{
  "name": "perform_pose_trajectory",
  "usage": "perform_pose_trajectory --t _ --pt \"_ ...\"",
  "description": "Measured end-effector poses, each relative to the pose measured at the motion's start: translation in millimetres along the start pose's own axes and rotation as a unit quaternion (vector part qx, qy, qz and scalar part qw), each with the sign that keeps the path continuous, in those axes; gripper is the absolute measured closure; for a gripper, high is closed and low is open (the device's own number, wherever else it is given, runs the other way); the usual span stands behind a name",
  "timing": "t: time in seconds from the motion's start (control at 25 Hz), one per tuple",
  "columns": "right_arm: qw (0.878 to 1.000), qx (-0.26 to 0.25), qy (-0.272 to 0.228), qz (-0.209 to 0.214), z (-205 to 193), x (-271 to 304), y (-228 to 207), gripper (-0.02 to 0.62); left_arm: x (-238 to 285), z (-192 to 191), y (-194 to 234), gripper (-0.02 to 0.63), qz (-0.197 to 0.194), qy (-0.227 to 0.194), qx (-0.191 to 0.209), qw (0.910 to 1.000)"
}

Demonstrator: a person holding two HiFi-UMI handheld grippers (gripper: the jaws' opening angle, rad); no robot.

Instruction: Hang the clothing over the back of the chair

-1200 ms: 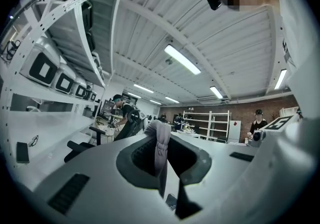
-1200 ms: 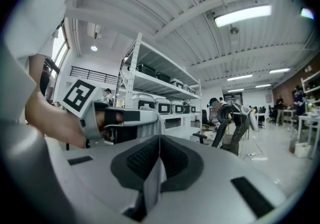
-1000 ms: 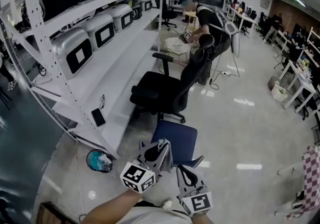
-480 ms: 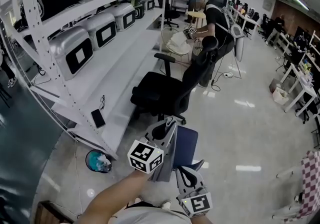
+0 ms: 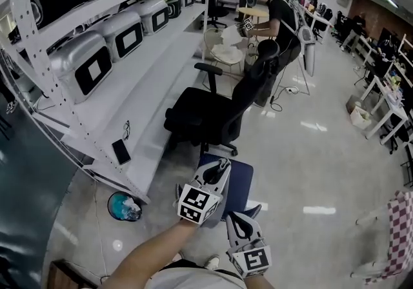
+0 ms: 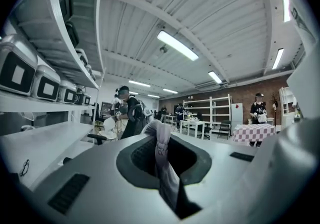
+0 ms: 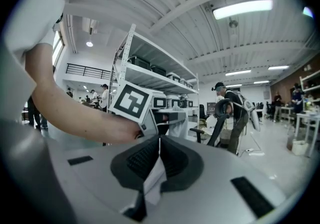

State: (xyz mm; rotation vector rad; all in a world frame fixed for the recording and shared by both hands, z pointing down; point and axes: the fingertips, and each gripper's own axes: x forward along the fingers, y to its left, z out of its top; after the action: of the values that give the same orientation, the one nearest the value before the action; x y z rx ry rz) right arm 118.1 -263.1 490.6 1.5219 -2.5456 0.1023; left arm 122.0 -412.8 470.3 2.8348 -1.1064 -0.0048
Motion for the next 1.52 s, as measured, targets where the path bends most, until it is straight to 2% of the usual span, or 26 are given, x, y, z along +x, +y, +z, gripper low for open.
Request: perform_pose_trajectory --t 0.16,0.28,0.36,0.56,0.64,0.72,0.92,1.12,1.2,1.36,1.52 --pt "1.000 0.003 0.008 -0.002 -4.5 -2.0 -4.3 0.577 14.1 -44.8 -0.5 0.577 -0.007 0.051 0.000 0.9987" --pt "1.000 0.008 0.014 -0.006 -11.0 -6.3 -7.5 0.578 19.5 -73.1 4.9 0.577 -0.005 0.088 -0.029 0.9957" --pt "1.000 0.011 0.018 -0.011 -14.4 -8.6 -11.2 0.578 20.1 -85.2 6.8 0.577 0.000 0.102 -0.046 0.9937" --pt "1.000 0.014 0.020 -0.017 -15.7 -8.3 -19.9 0.577 19.6 -107.4 -1.7 0.574 -0.013 0.139 -0.039 0.9895" --pt "1.000 0.014 0.019 -0.014 -13.9 -5.2 -19.6 0.578 17.4 -114.8 -4.4 0.550 -0.021 0.153 -0.042 0.9871" --pt "1.000 0.017 0.017 -0.006 -14.3 -1.5 -17.1 0.577 13.7 -125.3 -10.1 0.491 -0.038 0.175 -0.051 0.9824" --pt "1.000 0.017 0.012 0.011 -9.0 6.3 -8.8 0.578 0.3 -146.0 -21.5 0.467 -0.063 0.213 -0.064 0.9729" --pt "1.000 0.023 0.006 0.020 -9.4 9.8 -4.0 0.577 -6.1 -150.0 -20.7 0.395 -0.071 0.232 -0.066 0.9678" --pt "0.999 0.026 0.004 0.022 -8.1 10.2 -2.0 0.578 -10.3 -156.5 -20.7 0.369 -0.074 0.254 -0.058 0.9626" --pt "0.999 0.026 -0.002 0.021 -5.7 8.0 -2.0 0.578 -16.0 -165.2 -27.1 0.362 -0.080 0.290 -0.031 0.9532" --pt "0.999 0.030 -0.005 0.019 -5.0 6.6 -0.6 0.577 -22.7 -175.7 -31.7 0.366 -0.091 0.321 -0.058 0.9407"
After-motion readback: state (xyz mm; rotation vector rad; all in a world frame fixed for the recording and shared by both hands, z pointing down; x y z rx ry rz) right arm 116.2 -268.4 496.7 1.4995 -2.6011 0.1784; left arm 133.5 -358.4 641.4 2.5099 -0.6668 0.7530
